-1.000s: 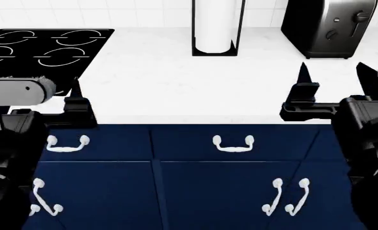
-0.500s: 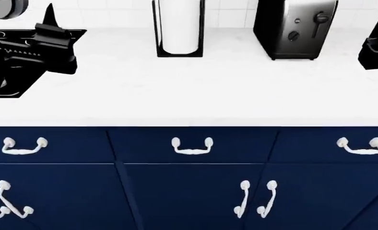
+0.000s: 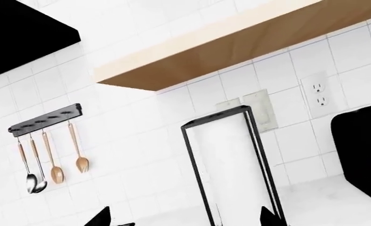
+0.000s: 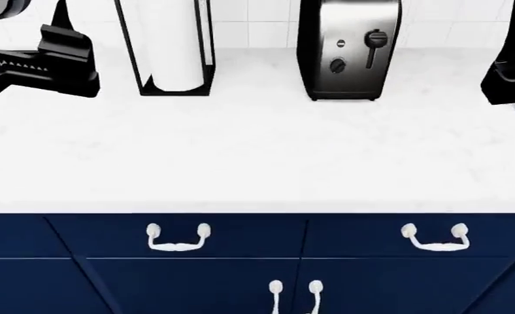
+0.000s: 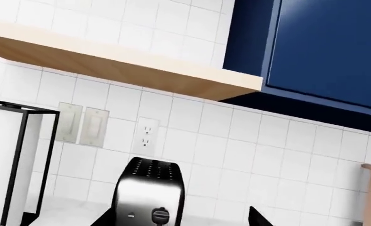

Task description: Move the drinks to the dining counter.

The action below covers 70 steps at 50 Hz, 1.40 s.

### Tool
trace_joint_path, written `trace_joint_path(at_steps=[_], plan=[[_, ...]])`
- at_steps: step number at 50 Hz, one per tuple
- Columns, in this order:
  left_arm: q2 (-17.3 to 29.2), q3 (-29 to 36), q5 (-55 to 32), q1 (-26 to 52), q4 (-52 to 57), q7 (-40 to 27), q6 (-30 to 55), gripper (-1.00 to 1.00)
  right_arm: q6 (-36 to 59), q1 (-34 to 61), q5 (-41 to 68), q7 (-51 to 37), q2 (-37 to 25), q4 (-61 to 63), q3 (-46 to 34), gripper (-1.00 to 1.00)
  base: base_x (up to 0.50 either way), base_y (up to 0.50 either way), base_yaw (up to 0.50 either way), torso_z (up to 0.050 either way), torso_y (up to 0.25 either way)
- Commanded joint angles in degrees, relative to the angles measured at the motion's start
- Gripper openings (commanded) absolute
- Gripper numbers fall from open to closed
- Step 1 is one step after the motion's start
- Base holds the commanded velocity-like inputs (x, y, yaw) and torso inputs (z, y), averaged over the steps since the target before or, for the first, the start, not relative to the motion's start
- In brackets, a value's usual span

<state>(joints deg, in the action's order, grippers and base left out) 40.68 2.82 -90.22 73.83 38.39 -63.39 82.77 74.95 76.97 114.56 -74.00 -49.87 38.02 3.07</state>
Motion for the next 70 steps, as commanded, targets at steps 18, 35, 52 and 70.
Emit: trace_joint_path(at_steps=[18,35,52,70], plan=[[2.0,2.0,-2.4,1.6,-0.4,-1.6,-2.4,1.00,-2.4,-1.4,1.1,1.5,-1.0,0.8,0.8,1.00,0.30,-0.50,0.00,0.000,0.000],[2.8,2.6,-3.1,1.6,-0.5,-2.0,-3.9,1.00,-2.4,-0.4,0.9,2.8,-1.4,2.1,0.0,1.00,0.08,-0.32,0.00,0.000,0.001],[3.3,3.1,-2.1,0.9,-0.4,-1.0,-5.0,1.00,-2.3,-1.0,0.8,4.1,-1.7,2.4,-1.0,1.00,0.00,-0.50,0.00,0.000,0.000],[3.9,4.0,-1.9,0.9,0.0,-0.9,-5.9,1.00,-2.0,-0.7,0.5,4.2,-2.4,3.0,-2.9,1.00,0.01,-0.50,0.00,0.000,0.000]])
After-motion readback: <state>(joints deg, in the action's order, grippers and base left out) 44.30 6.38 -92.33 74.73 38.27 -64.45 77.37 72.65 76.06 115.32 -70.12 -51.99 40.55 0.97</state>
